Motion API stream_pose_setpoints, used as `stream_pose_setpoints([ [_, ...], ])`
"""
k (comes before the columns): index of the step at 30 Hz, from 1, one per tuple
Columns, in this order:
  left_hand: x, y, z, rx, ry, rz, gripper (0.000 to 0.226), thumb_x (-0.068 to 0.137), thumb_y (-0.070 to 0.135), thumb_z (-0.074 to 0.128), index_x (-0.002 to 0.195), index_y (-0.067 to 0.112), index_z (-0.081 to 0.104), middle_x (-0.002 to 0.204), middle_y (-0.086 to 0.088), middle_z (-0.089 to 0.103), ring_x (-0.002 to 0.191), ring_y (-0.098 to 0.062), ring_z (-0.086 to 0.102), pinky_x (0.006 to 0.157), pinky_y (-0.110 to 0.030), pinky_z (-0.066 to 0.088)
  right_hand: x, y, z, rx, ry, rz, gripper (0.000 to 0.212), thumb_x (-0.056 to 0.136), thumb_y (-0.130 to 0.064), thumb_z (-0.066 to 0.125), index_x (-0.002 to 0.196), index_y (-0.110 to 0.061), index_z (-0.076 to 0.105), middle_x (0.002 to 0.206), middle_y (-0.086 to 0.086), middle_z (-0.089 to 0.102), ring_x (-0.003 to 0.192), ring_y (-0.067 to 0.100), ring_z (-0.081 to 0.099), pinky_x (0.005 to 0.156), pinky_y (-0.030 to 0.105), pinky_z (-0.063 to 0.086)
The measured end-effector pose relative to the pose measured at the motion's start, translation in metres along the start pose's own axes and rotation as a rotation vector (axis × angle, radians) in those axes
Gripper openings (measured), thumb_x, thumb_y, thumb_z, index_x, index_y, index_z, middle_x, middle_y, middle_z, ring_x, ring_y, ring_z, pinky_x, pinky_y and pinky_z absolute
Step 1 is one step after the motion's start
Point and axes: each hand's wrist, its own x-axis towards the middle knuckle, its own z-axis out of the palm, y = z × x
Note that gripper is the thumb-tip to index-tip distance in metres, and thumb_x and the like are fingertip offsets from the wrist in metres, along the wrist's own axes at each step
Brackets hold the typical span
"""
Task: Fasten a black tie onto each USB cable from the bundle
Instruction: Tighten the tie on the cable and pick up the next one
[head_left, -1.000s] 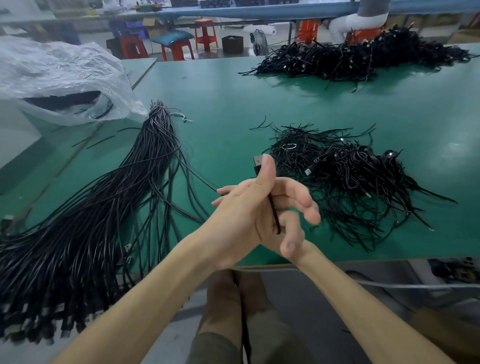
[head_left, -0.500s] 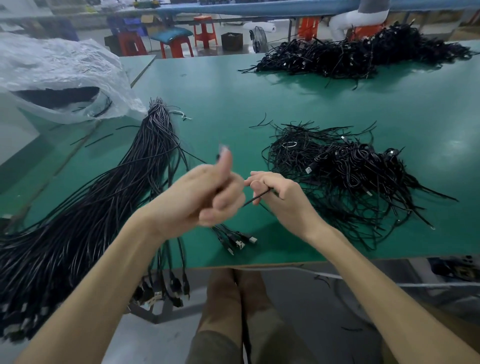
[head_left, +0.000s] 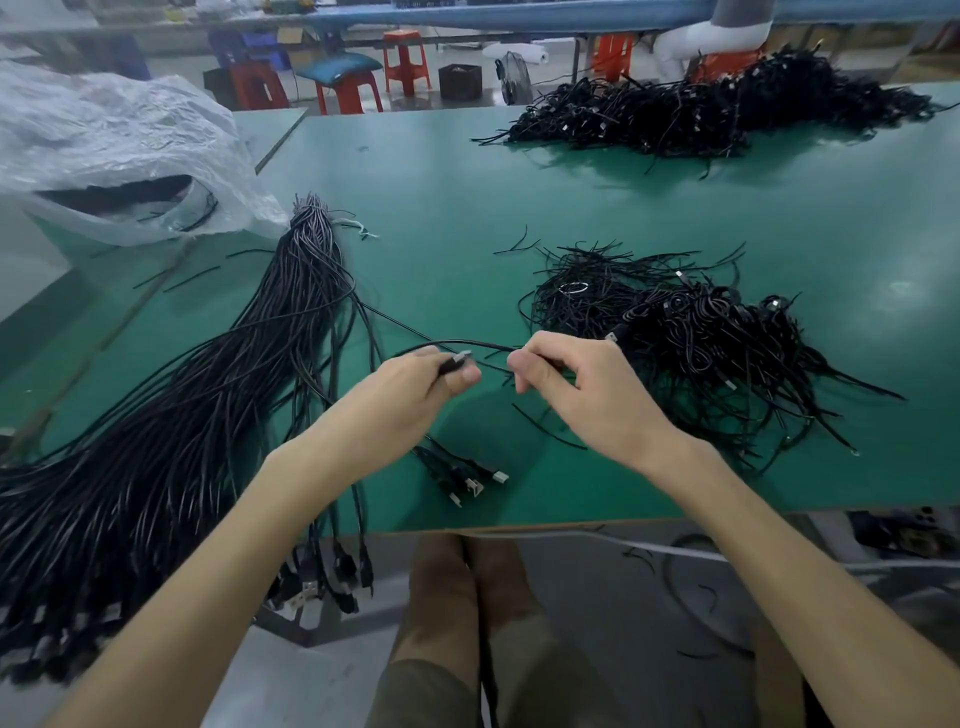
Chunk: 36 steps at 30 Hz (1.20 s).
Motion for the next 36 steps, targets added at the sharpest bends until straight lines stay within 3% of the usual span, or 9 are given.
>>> stream_pose_setpoints([
  [4,0.006,-0.003,0.011,-0.509,0.062,0.024,0.073,0.094,0.060,0.033,0.148,0.014,0.051,0.140,0.004,0.062,0.129,-0.012,0.059,0.114,-0.035,0.043,-0.005,-0.004,0.019,0.246,0.018,0.055,0.047,0.108,-0.037,0.045,0.074,-0.009,0.062,0.054,-0.005,0.036,0.050,0.012,0.030,0.052,0.024,0.025],
  [11,0.007,0.017,0.025,-1.465,0.033,-0.009,0.068,0.109,0.051,0.017,0.146,0.002,0.047,0.144,-0.007,0.062,0.134,-0.019,0.058,0.111,-0.031,0.046,-0.012,-0.010,0.059,0.321,-0.019,0.076,0.052,0.108,-0.043,0.043,0.066,-0.014,0.055,0.063,0.021,0.050,0.056,0.022,0.040,0.060,0.033,0.034],
  [15,0.006,0.023,0.003,-1.786,0.037,0.016,0.054,0.110,0.049,0.027,0.114,0.012,0.066,0.094,0.007,0.074,0.075,-0.007,0.070,0.070,-0.021,0.055,-0.016,-0.001,0.063,0.347,0.057,0.172,0.062,0.104,-0.051,0.043,0.056,-0.013,0.035,0.053,0.002,0.032,0.053,0.013,0.028,0.057,0.032,0.025],
  [19,-0.010,0.025,-0.010,-1.430,-0.203,0.098,0.057,0.106,0.057,0.033,0.069,0.019,0.054,0.049,0.013,0.034,0.040,-0.005,0.027,0.044,-0.021,0.023,-0.005,0.005,0.057,0.311,0.104,0.218,0.063,0.103,-0.058,0.045,0.054,-0.026,0.021,0.052,-0.007,0.020,0.053,0.012,0.017,0.056,0.032,0.015],
  [24,-0.019,0.029,-0.009,-0.292,-0.480,0.157,0.065,0.101,0.067,0.037,0.063,0.021,0.060,0.046,0.002,0.051,0.040,-0.012,0.043,0.047,-0.013,0.036,0.015,0.010,0.049,0.153,0.064,0.209,0.066,0.103,-0.049,0.051,0.050,-0.017,0.029,0.046,-0.009,0.031,0.049,0.011,0.027,0.052,0.033,0.023],
  [27,-0.010,0.020,0.000,0.169,-0.322,0.012,0.060,0.101,0.065,0.034,0.069,0.023,0.062,0.054,0.003,0.063,0.049,-0.004,0.058,0.053,-0.016,0.042,0.020,0.010,0.043,0.101,0.107,0.189,0.067,0.105,-0.045,0.051,0.048,-0.014,0.035,0.041,-0.009,0.043,0.043,0.007,0.037,0.051,0.027,0.032],
  [30,-0.002,0.002,0.009,0.114,-0.042,-0.091,0.053,0.104,0.056,0.036,0.086,0.017,0.066,0.074,0.002,0.064,0.072,-0.017,0.065,0.073,-0.033,0.053,0.022,0.002,0.042,0.218,0.159,0.162,0.065,0.107,-0.039,0.051,0.050,-0.021,0.025,0.043,-0.011,0.026,0.046,0.013,0.024,0.052,0.031,0.024],
  [32,0.000,-0.005,0.015,-0.066,0.122,-0.065,0.049,0.105,0.053,0.037,0.095,0.017,0.069,0.081,0.007,0.064,0.081,-0.020,0.064,0.075,-0.019,0.049,0.021,-0.004,0.045,0.306,0.185,0.153,0.063,0.108,-0.031,0.050,0.053,-0.024,0.022,0.048,-0.011,0.022,0.047,0.011,0.022,0.053,0.027,0.023],
  [36,0.002,-0.007,0.020,-0.380,0.044,0.100,0.059,0.101,0.055,0.031,0.138,0.021,0.062,0.118,0.005,0.069,0.108,-0.016,0.063,0.102,-0.027,0.044,0.019,-0.010,0.051,0.507,0.245,0.170,0.058,0.110,-0.018,0.046,0.053,-0.018,0.033,0.045,-0.012,0.030,0.040,-0.001,0.042,0.052,0.007,0.036],
])
